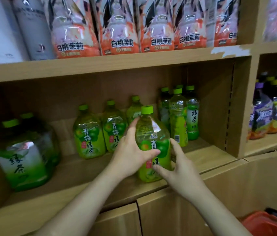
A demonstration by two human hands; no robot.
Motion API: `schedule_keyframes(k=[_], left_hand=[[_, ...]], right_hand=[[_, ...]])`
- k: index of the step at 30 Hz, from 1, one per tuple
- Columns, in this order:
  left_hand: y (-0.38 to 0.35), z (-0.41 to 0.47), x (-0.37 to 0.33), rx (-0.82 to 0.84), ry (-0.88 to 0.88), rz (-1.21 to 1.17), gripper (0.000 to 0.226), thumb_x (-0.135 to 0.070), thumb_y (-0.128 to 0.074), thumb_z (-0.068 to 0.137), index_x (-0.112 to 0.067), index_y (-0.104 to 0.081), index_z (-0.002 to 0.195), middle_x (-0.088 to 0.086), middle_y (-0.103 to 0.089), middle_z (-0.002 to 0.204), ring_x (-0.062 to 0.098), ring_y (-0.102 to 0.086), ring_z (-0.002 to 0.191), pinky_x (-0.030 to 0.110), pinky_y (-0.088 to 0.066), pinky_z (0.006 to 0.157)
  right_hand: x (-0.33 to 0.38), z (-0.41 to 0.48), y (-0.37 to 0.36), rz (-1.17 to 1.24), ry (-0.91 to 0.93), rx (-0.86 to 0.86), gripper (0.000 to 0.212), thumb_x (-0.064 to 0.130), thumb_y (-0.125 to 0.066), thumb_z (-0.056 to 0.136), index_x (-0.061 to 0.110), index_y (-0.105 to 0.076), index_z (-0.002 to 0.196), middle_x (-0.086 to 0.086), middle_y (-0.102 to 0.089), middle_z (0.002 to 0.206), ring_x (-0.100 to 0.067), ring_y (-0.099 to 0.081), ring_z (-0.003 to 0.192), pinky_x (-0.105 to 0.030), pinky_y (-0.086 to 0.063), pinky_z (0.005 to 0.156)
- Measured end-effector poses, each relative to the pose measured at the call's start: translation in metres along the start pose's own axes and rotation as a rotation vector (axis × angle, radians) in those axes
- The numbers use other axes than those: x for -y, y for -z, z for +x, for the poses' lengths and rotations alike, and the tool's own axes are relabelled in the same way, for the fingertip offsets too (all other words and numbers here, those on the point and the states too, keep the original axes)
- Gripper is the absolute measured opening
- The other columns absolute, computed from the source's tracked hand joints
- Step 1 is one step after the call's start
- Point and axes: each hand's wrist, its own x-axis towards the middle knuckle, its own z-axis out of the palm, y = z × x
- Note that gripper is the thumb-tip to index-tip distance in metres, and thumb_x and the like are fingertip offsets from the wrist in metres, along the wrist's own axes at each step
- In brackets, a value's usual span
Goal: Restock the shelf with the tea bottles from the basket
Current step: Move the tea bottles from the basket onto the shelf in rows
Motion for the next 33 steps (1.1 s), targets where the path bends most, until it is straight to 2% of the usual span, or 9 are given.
schedule_keyframes(k=[4, 6, 12, 15, 18, 22, 25, 30, 33], left_hand=[[0.039, -0.015, 0.025, -0.067, 0.068, 0.013, 0.104, -0.032, -0.085, 0.065, -0.035, -0.019, 0.146, -0.007, -0.052, 0.133, 0.011, -0.05, 0.121, 0.025, -0.039, 0.103], [0.055, -0.025, 0.04, -0.133, 0.107, 0.024, 0.101, -0.03, -0.083, 0.068, -0.034, -0.019, 0.146, -0.007, -0.052, 0.131, 0.012, -0.05, 0.121, 0.027, -0.039, 0.104], [0.076, -0.045, 0.079, -0.182, 0.212, 0.102, 0.135, -0.023, -0.09, 0.057, -0.037, 0.009, 0.146, -0.005, -0.062, 0.105, 0.019, -0.064, 0.105, 0.018, -0.044, 0.084], [0.081, -0.044, 0.091, -0.265, 0.225, 0.154, 0.134, -0.027, -0.091, 0.053, -0.04, 0.005, 0.146, 0.003, -0.062, 0.119, 0.023, -0.063, 0.107, 0.02, -0.045, 0.085], [0.083, -0.041, 0.103, -0.348, 0.232, 0.145, 0.129, -0.034, -0.091, 0.051, -0.046, -0.001, 0.143, 0.004, -0.051, 0.135, 0.021, -0.056, 0.116, 0.02, -0.042, 0.091], [0.083, -0.028, 0.116, -0.367, 0.313, 0.159, 0.127, -0.037, -0.089, 0.056, -0.047, 0.002, 0.143, 0.003, -0.053, 0.136, 0.024, -0.056, 0.118, 0.03, -0.045, 0.094], [0.084, -0.021, 0.122, -0.333, 0.361, 0.129, 0.126, -0.036, -0.087, 0.059, -0.047, 0.006, 0.143, 0.004, -0.058, 0.131, 0.027, -0.059, 0.113, 0.037, -0.048, 0.093], [0.086, -0.02, 0.123, -0.302, 0.378, 0.031, 0.124, -0.021, -0.086, 0.065, -0.043, 0.005, 0.146, 0.002, -0.055, 0.133, 0.023, -0.057, 0.116, 0.027, -0.042, 0.089], [0.091, -0.022, 0.117, -0.295, 0.362, 0.019, 0.122, -0.013, -0.085, 0.064, -0.039, 0.0, 0.147, 0.002, -0.046, 0.141, 0.021, -0.048, 0.126, 0.03, -0.039, 0.101]], right_hand=[[0.018, 0.002, -0.032, 0.077, 0.024, 0.172, 0.087, 0.029, -0.069, 0.083, 0.033, -0.012, 0.148, 0.012, -0.052, 0.127, -0.007, -0.049, 0.122, -0.029, -0.044, 0.1], [0.029, 0.006, -0.05, 0.035, 0.044, 0.256, 0.086, 0.028, -0.063, 0.087, 0.03, -0.005, 0.15, 0.001, -0.05, 0.139, -0.015, -0.047, 0.127, -0.034, -0.041, 0.104], [0.063, 0.015, -0.09, -0.251, 0.107, 0.39, 0.079, 0.012, -0.046, 0.088, 0.024, 0.003, 0.149, -0.003, -0.043, 0.139, -0.026, -0.035, 0.131, -0.049, -0.032, 0.104], [0.072, 0.023, -0.102, -0.285, 0.068, 0.418, 0.072, 0.009, -0.045, 0.085, 0.023, -0.008, 0.146, -0.005, -0.048, 0.132, -0.029, -0.037, 0.127, -0.052, -0.032, 0.1], [0.076, 0.026, -0.111, -0.332, 0.025, 0.393, 0.081, 0.014, -0.048, 0.086, 0.027, 0.001, 0.149, -0.009, -0.05, 0.128, -0.031, -0.039, 0.126, -0.05, -0.034, 0.098], [0.068, 0.022, -0.118, -0.375, -0.018, 0.288, 0.05, 0.02, -0.047, 0.089, 0.019, -0.033, 0.136, -0.006, -0.053, 0.124, -0.026, -0.043, 0.124, -0.044, -0.036, 0.097], [0.059, 0.021, -0.118, -0.279, -0.046, 0.177, 0.049, 0.019, -0.049, 0.089, 0.018, -0.038, 0.136, -0.007, -0.054, 0.123, -0.027, -0.045, 0.123, -0.044, -0.039, 0.1], [0.055, 0.018, -0.114, -0.12, 0.007, 0.064, 0.048, 0.015, -0.053, 0.085, 0.016, -0.047, 0.133, -0.007, -0.058, 0.118, -0.027, -0.051, 0.118, -0.043, -0.042, 0.099], [0.046, 0.015, -0.092, -0.073, 0.019, 0.027, 0.049, 0.01, -0.057, 0.084, 0.014, -0.049, 0.133, -0.003, -0.057, 0.124, -0.021, -0.05, 0.12, -0.032, -0.039, 0.103]])
